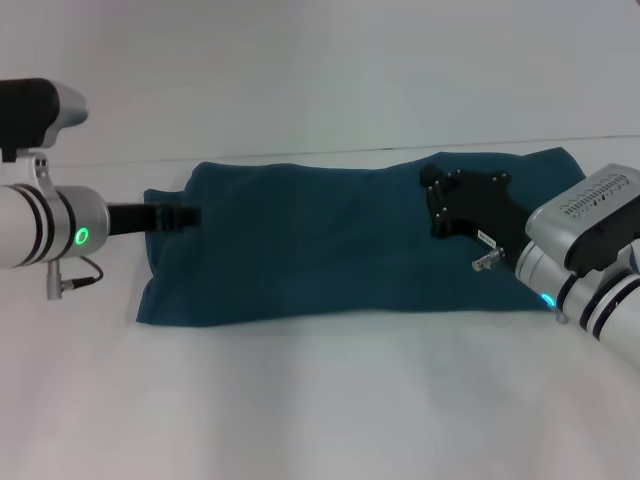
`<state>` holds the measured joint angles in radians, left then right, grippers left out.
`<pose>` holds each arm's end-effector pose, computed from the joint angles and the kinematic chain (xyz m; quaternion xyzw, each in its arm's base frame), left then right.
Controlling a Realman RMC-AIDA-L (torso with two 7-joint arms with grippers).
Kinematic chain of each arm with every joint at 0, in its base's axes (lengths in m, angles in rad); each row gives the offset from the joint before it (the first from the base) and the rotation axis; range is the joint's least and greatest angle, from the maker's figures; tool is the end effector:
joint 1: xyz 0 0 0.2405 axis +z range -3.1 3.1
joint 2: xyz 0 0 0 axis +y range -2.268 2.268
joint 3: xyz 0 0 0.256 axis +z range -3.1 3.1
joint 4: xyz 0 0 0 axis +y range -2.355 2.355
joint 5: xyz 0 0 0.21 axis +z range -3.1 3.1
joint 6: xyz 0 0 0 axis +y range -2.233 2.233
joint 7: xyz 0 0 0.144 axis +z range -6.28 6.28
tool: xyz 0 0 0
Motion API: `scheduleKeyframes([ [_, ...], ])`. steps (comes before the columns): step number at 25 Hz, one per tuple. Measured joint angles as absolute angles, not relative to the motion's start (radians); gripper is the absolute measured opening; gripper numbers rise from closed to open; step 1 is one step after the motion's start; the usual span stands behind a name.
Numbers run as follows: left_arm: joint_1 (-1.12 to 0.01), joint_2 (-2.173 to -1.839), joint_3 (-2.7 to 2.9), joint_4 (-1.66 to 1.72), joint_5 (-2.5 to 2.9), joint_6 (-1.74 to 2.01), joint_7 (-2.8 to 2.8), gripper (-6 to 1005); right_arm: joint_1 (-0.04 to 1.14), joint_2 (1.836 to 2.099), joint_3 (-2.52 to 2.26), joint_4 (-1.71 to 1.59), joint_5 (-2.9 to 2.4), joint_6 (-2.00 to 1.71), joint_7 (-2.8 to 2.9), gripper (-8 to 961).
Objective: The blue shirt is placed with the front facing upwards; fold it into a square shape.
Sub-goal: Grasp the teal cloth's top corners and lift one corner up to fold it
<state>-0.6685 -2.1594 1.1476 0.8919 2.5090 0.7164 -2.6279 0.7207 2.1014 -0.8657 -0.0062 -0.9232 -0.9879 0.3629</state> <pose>-0.2227 0.4376 -0.0197 -0.7968 -0.4634 -0.0785 0.3797 0.2652 0.3910 -0.0566 -0.8255 0.1842 0.2573 0.4673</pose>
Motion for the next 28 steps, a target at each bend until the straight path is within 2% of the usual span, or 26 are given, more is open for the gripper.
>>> scheduleKeyframes([
  [10,-0.693,-2.158,1.139,0.762,2.580,0.682,-2.645,670,0.721,2.102,-0.864,-0.006,-0.923,-0.989,0.380,9],
  [16,-0.686,-2.163,1.140,0.751,2.690,0.647,-2.708,814,0.717,2.101,-0.864,-0.010,-0.923,-0.989,0.386,11],
  [28,-0.673,-2.170,1.167,0.806,2.792,0.588,-2.759,801,0.713,2.100,-0.860,-0.017,-0.923,-0.989,0.388,13],
])
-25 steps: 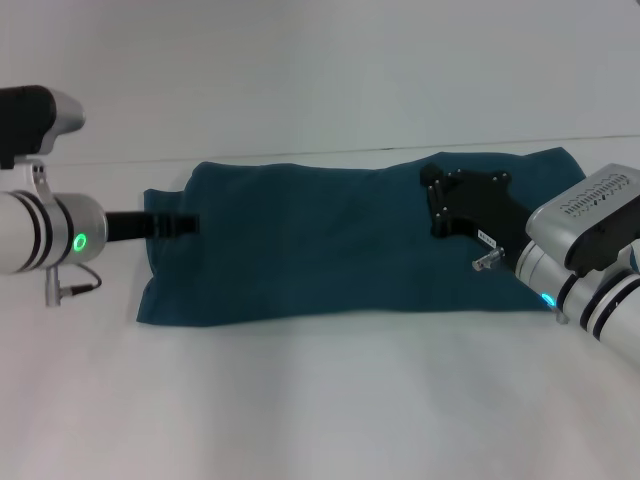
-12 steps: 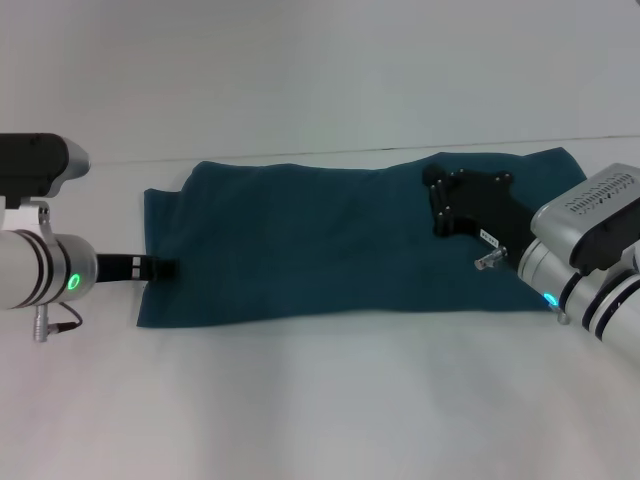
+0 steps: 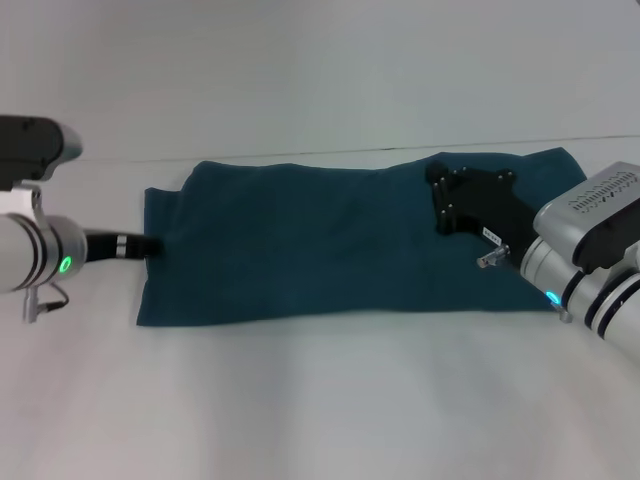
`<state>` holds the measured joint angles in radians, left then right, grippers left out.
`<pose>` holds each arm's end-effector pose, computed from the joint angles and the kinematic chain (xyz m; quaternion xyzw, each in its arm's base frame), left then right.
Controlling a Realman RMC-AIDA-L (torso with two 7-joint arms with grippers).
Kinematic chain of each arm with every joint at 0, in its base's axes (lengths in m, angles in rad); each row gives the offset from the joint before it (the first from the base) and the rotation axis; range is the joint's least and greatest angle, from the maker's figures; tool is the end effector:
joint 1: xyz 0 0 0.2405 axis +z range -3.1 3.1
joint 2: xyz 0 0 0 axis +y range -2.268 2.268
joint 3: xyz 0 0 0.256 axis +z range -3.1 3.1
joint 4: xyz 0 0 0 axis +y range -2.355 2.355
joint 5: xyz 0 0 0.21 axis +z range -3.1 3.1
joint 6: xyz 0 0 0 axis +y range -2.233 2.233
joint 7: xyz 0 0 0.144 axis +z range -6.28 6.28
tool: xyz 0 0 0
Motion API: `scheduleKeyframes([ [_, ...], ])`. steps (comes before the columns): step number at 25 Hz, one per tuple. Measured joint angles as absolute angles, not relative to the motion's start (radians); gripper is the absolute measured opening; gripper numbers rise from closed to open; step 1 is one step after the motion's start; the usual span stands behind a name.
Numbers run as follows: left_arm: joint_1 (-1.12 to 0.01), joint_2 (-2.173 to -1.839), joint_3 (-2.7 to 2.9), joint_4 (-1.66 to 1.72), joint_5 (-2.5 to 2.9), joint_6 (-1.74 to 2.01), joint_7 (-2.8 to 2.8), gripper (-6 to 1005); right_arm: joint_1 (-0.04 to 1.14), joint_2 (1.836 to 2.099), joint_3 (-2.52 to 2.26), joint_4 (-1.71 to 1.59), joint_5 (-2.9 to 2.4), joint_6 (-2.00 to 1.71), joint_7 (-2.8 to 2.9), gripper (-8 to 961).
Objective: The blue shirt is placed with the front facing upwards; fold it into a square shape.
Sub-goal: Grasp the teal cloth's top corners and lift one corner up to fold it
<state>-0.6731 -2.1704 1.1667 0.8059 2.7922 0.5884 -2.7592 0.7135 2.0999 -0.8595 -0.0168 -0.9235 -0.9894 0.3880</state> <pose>-0.2555 0.4361 -0.0238 -0.7784 -0.4428 0.0009 0.4450 0.2671 0.3916 -0.0531 -0.8199 0.1937 0.2641 0.4695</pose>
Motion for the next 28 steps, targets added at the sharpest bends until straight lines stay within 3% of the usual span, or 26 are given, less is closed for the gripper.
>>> scheduleKeyframes([
  [28,-0.694,-2.164,1.231,0.703,2.854,0.447,-2.708,799,0.712,2.102,-0.856,-0.020,-0.923,-0.991,0.414,18],
])
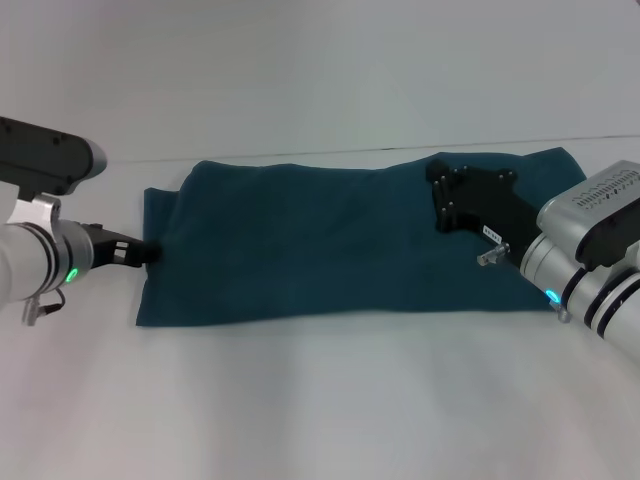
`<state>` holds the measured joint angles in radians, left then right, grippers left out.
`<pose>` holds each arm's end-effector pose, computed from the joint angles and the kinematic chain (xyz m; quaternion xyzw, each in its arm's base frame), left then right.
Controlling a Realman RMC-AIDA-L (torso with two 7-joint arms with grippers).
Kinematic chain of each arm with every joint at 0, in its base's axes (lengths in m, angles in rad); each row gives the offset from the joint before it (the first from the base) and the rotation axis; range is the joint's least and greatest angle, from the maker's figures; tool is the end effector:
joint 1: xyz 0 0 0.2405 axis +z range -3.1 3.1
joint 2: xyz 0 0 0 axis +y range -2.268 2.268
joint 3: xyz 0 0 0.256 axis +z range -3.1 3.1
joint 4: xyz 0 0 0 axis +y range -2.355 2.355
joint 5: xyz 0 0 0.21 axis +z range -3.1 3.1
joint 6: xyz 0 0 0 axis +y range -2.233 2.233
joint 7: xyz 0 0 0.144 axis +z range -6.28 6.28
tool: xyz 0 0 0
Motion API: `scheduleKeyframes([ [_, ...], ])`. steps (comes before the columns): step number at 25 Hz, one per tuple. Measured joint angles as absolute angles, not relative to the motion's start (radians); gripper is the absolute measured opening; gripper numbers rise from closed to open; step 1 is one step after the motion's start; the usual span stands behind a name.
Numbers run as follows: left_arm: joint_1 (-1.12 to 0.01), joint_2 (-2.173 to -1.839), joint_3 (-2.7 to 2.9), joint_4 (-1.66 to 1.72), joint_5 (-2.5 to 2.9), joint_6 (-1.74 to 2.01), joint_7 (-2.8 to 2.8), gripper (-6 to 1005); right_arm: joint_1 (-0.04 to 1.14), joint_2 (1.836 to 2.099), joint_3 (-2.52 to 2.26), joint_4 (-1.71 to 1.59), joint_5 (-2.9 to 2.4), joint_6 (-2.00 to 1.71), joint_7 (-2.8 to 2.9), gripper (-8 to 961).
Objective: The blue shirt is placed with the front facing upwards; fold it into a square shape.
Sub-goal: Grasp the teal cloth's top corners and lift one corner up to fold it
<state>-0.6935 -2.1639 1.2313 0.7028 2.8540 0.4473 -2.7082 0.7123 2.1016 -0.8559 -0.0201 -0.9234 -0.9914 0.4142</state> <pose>-0.2623 0.4391 -0.0348 -0.8001 -0.3718 0.0391 0.4691 0.2666 0.3918 -0.0528 -0.8160 0.2044 0.2723 0.4672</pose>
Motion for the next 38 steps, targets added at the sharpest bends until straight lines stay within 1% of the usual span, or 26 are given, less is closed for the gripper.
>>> scheduleKeyframes([
  [6,-0.646,-2.175,1.238,0.817,2.826,0.468,-2.721,798,0.710,2.101,-0.856,-0.020,-0.923,-0.992,0.414,19],
  [13,-0.678,-2.163,1.137,0.866,2.653,0.660,-2.735,797,0.702,2.101,-0.856,-0.020,-0.923,-0.993,0.414,21],
  [15,-0.689,-2.163,1.091,0.861,2.644,0.693,-2.735,799,0.701,2.101,-0.856,-0.020,-0.923,-0.993,0.414,21],
  [22,-0.724,-2.140,0.998,0.752,2.639,0.695,-2.728,808,0.701,2.101,-0.856,-0.020,-0.923,-1.005,0.415,23],
  [31,-0.724,-2.142,0.992,0.715,2.635,0.670,-2.728,808,0.701,2.102,-0.856,-0.020,-0.923,-1.017,0.416,24],
  [38,-0.747,-2.131,0.959,0.670,2.600,0.684,-2.726,806,0.700,2.100,-0.856,-0.020,-0.923,-1.017,0.416,26],
])
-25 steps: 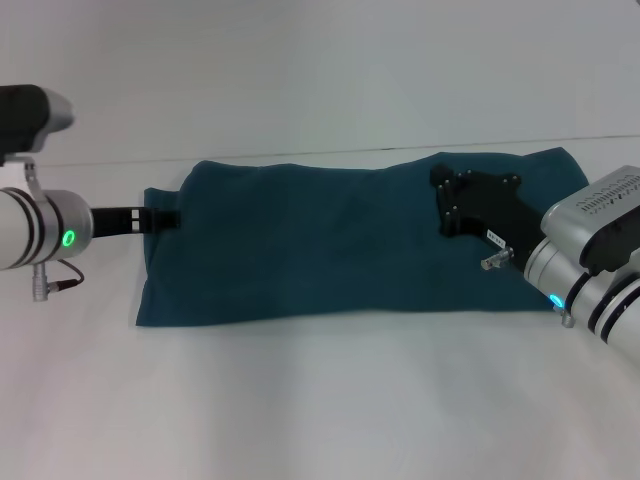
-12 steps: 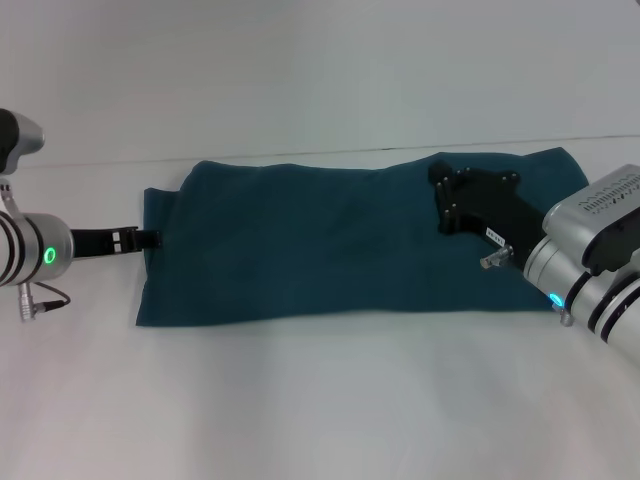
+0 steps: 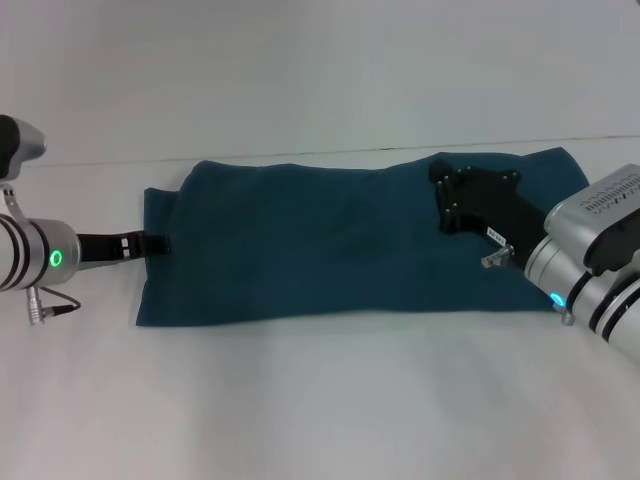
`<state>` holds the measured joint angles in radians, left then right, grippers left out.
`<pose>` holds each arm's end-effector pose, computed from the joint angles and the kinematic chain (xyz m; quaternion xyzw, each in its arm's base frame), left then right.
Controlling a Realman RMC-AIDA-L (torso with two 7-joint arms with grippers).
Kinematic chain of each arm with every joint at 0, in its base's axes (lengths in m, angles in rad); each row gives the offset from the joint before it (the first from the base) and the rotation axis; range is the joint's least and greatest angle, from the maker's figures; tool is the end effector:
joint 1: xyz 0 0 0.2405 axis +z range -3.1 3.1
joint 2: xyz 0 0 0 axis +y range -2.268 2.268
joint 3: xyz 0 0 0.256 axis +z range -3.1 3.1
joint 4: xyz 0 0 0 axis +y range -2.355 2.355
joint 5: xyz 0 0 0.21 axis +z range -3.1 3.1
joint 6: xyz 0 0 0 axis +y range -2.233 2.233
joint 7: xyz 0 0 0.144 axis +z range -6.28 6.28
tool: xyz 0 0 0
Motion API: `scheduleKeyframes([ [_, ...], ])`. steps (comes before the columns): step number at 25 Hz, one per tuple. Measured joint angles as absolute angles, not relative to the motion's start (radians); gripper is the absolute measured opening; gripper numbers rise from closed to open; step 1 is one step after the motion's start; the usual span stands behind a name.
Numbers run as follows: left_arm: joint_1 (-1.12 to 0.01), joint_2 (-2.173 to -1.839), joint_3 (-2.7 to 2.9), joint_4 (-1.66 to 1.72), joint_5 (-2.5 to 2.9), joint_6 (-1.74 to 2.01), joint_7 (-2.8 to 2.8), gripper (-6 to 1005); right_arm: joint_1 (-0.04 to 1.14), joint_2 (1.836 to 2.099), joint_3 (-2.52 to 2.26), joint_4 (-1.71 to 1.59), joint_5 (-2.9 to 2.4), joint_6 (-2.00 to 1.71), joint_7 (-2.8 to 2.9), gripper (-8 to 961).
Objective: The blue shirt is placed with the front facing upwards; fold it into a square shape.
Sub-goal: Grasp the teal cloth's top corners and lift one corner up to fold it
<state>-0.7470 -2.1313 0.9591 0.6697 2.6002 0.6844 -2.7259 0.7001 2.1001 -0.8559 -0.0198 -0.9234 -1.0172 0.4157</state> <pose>-0.2666 0.4381 -0.0206 -0.7279 -0.5659 -0.0654 0.3815 0.2683 0.3883 -0.0510 -0.8137 0.2028 0.2801 0.4673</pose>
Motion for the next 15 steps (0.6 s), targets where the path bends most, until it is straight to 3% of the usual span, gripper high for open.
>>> scheduleKeyframes([
  [15,-0.752,-2.129,0.946,0.667,2.568,0.723,-2.720,800,0.698,2.100,-0.859,-0.020,-0.925,-1.018,0.416,29],
])
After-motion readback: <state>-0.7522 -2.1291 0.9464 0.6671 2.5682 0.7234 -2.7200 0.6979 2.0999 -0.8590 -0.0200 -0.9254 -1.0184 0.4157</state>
